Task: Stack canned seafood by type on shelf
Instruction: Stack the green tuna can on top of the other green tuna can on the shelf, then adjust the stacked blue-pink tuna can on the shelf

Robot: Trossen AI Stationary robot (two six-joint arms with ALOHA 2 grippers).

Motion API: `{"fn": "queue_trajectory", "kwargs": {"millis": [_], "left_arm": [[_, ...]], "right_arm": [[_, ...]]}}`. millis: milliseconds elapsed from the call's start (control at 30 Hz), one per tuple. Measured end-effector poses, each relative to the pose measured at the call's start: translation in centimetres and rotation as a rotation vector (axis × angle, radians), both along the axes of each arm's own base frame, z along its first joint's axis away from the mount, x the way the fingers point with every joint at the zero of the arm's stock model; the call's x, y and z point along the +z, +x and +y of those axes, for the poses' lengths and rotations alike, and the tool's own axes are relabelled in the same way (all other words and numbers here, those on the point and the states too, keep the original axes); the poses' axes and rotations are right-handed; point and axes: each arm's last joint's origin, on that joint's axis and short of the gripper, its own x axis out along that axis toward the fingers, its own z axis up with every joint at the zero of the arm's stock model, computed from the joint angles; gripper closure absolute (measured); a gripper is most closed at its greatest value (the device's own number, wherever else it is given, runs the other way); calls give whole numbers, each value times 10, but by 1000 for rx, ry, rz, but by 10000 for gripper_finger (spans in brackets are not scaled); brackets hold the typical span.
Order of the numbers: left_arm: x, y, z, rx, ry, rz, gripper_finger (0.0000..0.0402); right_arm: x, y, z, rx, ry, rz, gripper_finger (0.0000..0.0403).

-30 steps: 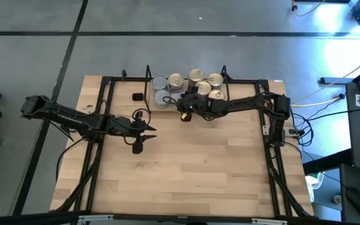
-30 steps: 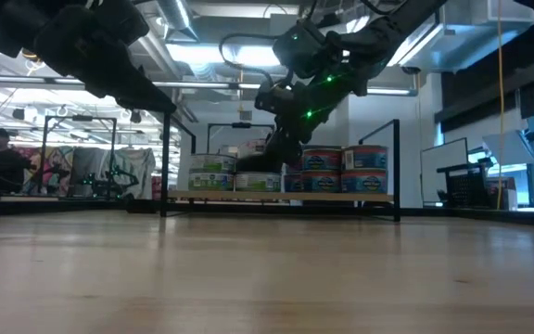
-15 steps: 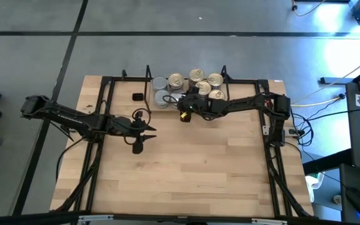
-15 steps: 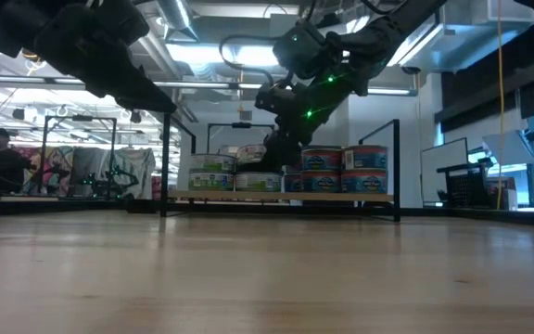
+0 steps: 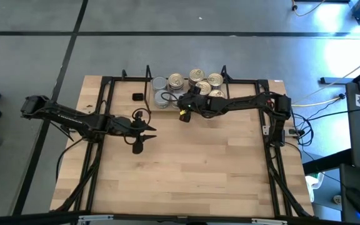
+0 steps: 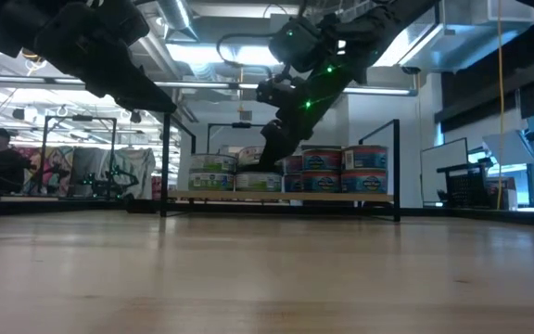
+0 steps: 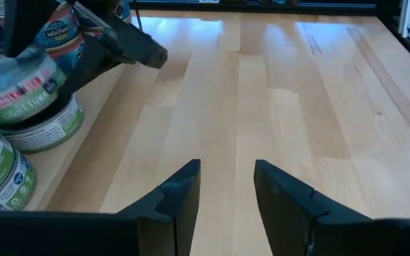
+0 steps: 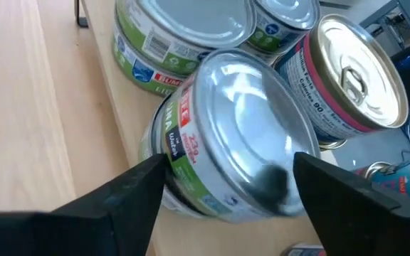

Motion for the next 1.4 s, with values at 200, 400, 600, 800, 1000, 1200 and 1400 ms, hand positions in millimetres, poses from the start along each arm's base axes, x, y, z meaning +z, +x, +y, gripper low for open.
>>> {"fn": "queue_trajectory", "kwargs": {"millis": [200, 400, 600, 800, 1000, 1200, 1400], "left_arm": [[0, 0, 0, -2, 4, 1, 270], [0, 0, 0, -3, 5, 1, 270], [0, 0, 0, -8, 16, 2, 270], [0, 0, 0, -15, 28, 4, 270], [0, 0, 0, -15, 28, 4, 270], [0, 0, 0, -15, 29, 5, 270], [0, 0, 0, -22, 42, 9, 270]], "right_arm": [[1, 0, 0, 0, 2, 5, 98], [7, -1, 7, 11, -6, -1, 98], [45, -17, 20, -29, -78, -26, 98], [67, -53, -10, -176, -64, 50, 140], [57, -75, -48, -221, 138, 104, 242], [57, -77, -59, -213, 177, 63, 313], [50, -78, -66, -269, 140, 106, 342]]}}
